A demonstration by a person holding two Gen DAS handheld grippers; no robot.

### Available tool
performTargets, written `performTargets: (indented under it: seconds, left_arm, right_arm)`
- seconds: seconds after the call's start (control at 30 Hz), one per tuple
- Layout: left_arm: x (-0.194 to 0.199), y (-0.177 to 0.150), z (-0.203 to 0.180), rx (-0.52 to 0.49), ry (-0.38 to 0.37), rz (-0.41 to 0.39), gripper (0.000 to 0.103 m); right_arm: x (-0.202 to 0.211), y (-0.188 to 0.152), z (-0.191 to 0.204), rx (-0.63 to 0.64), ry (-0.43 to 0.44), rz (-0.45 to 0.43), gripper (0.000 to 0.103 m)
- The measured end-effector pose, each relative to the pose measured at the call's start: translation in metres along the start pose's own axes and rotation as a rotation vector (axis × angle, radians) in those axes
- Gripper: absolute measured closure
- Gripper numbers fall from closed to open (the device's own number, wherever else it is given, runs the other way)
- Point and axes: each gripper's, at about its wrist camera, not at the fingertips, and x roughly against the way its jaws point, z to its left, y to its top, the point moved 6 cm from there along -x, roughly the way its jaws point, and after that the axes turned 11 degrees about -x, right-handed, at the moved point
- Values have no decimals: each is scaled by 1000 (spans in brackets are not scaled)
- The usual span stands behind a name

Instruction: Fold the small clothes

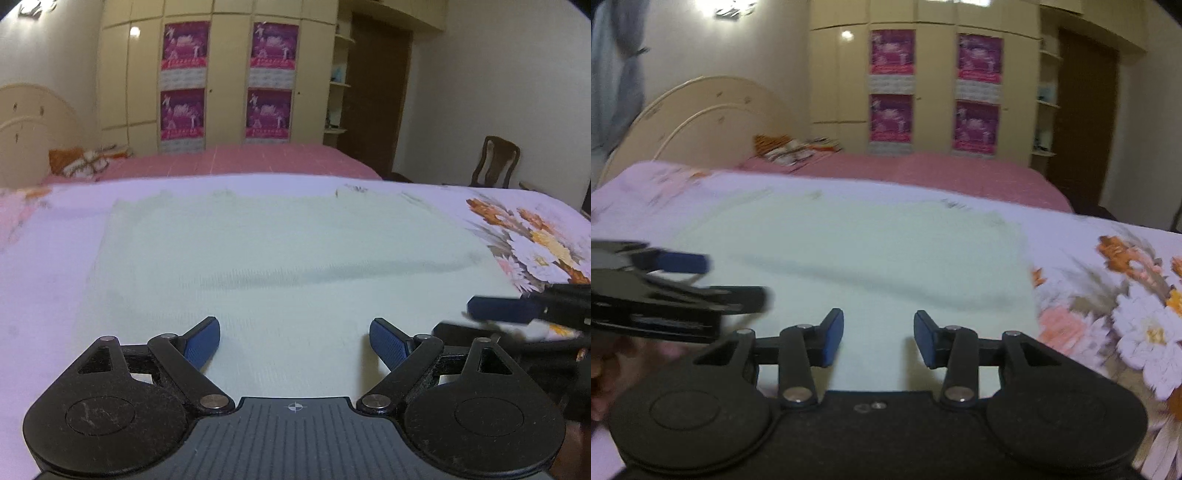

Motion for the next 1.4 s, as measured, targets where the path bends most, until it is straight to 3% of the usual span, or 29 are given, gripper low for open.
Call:
performTargets:
  seconds: [0.2,0.43,0.57,0.67,0.73,0.83,1.0,1.07,1.23,1.3,1.4]
  left_arm:
    - [12,-16,10,0,35,36,15]
    - [31,-34,46,41,83,50,15]
    - [31,-26,40,27,106,55,15]
    - [32,-20,30,53,82,31,15]
    - [22,-25,29,53,97,75,15]
    - [22,-25,28,48,107,77,15]
    - [24,-30,34,54,116,83,15]
    - [25,-28,33,59,119,91,15]
    - [27,-32,37,77,127,87,15]
    - [27,-31,35,66,130,101,15]
    - [27,-29,36,66,124,117,15]
  right_arm:
    - [7,-18,8,54,-27,29,62]
    - [24,-21,-42,13,-131,27,57]
    - [27,-26,-52,-19,-133,35,57]
    - [30,-21,-42,-33,-137,16,60]
    - [33,-18,-37,-31,-115,-10,59]
    - [19,-28,-47,-51,-133,54,59]
    - [31,-19,-55,-78,-129,2,59]
    - [23,-26,-60,-84,-141,48,59]
    - [32,-20,-57,-96,-125,8,59]
    - [24,-28,-58,-70,-141,55,59]
    - [27,-27,-58,-64,-139,50,59]
